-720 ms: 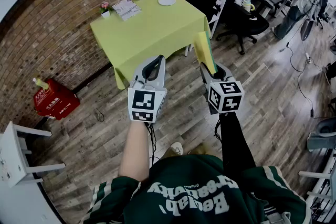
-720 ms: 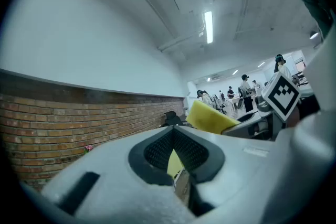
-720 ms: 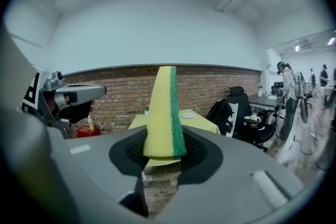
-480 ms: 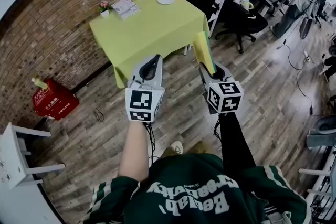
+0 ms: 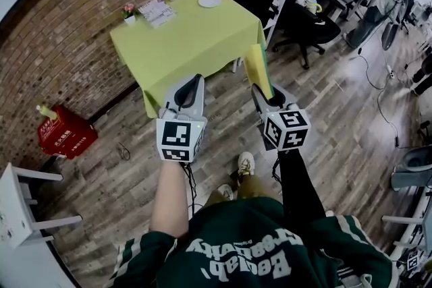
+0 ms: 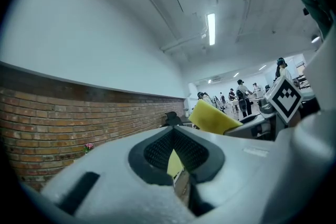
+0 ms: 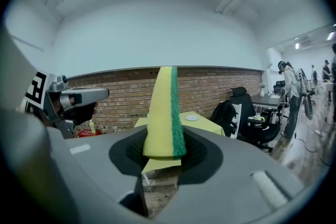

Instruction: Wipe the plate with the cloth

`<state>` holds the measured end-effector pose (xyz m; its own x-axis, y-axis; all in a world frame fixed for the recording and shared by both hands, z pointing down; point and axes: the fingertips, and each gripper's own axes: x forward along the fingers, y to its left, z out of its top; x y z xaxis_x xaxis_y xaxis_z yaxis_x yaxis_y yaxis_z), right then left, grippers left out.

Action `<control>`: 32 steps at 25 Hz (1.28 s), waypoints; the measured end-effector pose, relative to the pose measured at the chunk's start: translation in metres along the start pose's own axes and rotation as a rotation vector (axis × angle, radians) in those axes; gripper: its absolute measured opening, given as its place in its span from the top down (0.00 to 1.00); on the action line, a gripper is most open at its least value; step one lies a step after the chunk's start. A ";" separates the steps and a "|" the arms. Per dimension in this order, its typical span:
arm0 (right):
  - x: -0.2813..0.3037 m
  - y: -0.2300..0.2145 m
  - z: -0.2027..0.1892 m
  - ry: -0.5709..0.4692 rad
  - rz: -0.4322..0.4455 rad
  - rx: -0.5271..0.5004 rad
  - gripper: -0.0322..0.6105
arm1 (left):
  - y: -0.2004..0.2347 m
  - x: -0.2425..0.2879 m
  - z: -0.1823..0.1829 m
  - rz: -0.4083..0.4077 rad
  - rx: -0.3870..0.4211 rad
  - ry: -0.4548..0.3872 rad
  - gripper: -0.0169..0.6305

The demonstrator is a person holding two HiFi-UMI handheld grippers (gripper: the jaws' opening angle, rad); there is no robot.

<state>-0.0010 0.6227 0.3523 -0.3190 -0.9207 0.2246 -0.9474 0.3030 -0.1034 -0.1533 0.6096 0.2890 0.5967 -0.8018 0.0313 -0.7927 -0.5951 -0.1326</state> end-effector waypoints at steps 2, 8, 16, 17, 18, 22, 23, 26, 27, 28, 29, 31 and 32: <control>0.007 -0.002 -0.001 0.002 0.017 -0.007 0.74 | 0.000 0.007 -0.004 0.000 -0.006 0.005 0.96; 0.037 -0.017 0.003 0.007 0.057 -0.021 0.74 | 0.012 0.042 -0.011 0.017 -0.012 0.016 0.96; 0.099 -0.072 0.020 0.006 0.063 0.003 0.74 | 0.037 0.119 -0.012 0.045 -0.010 0.017 0.96; 0.107 -0.079 0.022 0.006 0.065 0.005 0.74 | 0.040 0.130 -0.013 0.047 -0.010 0.017 0.96; 0.116 -0.087 0.024 0.005 0.067 0.006 0.74 | 0.042 0.141 -0.014 0.049 -0.008 0.018 0.96; 0.149 -0.115 0.036 0.004 0.078 0.010 0.74 | 0.053 0.182 -0.013 0.060 -0.004 0.025 0.96; 0.157 -0.121 0.040 0.005 0.081 0.010 0.74 | 0.056 0.192 -0.012 0.063 -0.004 0.026 0.96; 0.182 -0.141 0.049 0.004 0.091 0.012 0.74 | 0.066 0.219 -0.009 0.075 0.004 0.028 0.96; 0.190 -0.147 0.052 0.002 0.095 0.012 0.74 | 0.069 0.228 -0.008 0.081 0.008 0.026 0.96; 0.199 -0.153 0.055 0.001 0.100 0.011 0.74 | 0.074 0.237 -0.008 0.088 0.010 0.026 0.96; 0.208 -0.159 0.057 0.002 0.105 0.011 0.74 | 0.079 0.247 -0.008 0.096 0.009 0.026 0.96; 0.227 -0.171 0.062 0.006 0.115 0.011 0.74 | 0.090 0.266 -0.007 0.108 0.001 0.027 0.96; 0.236 -0.178 0.063 0.009 0.120 0.012 0.74 | 0.094 0.276 -0.007 0.113 -0.003 0.026 0.96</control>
<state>0.0937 0.3358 0.3623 -0.4303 -0.8759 0.2182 -0.9020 0.4078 -0.1418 -0.0644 0.3317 0.2922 0.5001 -0.8650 0.0421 -0.8550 -0.5009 -0.1343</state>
